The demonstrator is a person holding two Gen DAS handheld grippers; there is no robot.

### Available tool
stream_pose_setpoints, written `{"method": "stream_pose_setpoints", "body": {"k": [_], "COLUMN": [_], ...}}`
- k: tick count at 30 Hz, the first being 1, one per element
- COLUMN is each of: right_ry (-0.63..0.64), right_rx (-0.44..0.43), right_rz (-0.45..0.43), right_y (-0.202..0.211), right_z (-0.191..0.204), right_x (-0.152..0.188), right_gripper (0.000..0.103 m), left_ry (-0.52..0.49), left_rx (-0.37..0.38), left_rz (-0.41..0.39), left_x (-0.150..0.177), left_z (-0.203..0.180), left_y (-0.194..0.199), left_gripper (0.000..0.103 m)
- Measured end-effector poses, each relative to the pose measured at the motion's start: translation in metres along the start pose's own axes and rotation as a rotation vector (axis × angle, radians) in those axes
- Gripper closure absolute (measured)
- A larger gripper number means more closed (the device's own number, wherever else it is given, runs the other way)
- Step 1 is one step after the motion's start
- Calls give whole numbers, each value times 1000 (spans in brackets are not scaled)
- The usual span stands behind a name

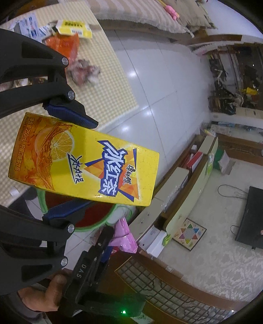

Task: Collect trash
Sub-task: 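Carry the carton and pink bag over the bin and open both tools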

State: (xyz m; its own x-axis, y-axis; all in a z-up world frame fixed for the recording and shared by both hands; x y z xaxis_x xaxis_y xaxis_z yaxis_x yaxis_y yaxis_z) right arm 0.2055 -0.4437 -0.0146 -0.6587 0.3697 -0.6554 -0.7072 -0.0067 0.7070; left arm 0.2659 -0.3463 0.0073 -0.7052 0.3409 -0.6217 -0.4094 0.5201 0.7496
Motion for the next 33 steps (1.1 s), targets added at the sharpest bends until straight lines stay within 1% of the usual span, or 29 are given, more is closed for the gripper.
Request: {"method": "stream_pose_setpoints", "body": {"k": [5,12,16,20,23,25,26,27,30,33], "right_ry": [-22,-43,-55,-68,-74,-73,-73,-73,-70,-63], "right_rx": [6,6,4,4,2,1,0,-1,-7,-16], "right_rz": [6,20,29,35,38,39,39,40,45,52], "right_y": [-5,-14,-20,-24,-26,-27,-28,-28,-31,-35], "right_z": [-18,-30,-35,-37,-40,-40,-40,-40,-39,-33], "right_x": [-1,1,2,1,0,-1,-1,-1,-1,1], "right_gripper": [59,59,59,59,59,59,59,59,59,58], "left_ry": [13,34,61,54,51,50,51,53,74,99], "left_rx": [25,48,67,75,81,78,69,59,57,39], "left_rz": [19,54,90,126,139,147,143,135,128,127], "left_x": [-3,-2,5,15,16,16,15,15,14,16], "left_z": [-10,-20,-21,-27,-32,-33,-32,-30,-23,-9], "left_y": [-20,-48,-64,-79,-86,-89,-90,-89,-88,-83], "left_gripper": [38,38,37,37,36,26,14,9,8,8]}}
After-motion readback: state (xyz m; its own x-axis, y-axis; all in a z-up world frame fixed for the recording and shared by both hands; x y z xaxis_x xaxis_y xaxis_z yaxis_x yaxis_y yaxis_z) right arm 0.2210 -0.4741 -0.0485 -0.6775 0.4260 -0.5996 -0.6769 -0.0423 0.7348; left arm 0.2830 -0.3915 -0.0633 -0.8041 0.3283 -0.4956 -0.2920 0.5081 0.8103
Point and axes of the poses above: each gripper's, at about its wrist camera, not at the fingertips, and y roughly against the way its jaws point, z to its left, x to its underside, the point moved 10 cm from there along -y, roughly the way its jaws point, and after that the axes turned 2 degrees about x, right-handed, at the moved point
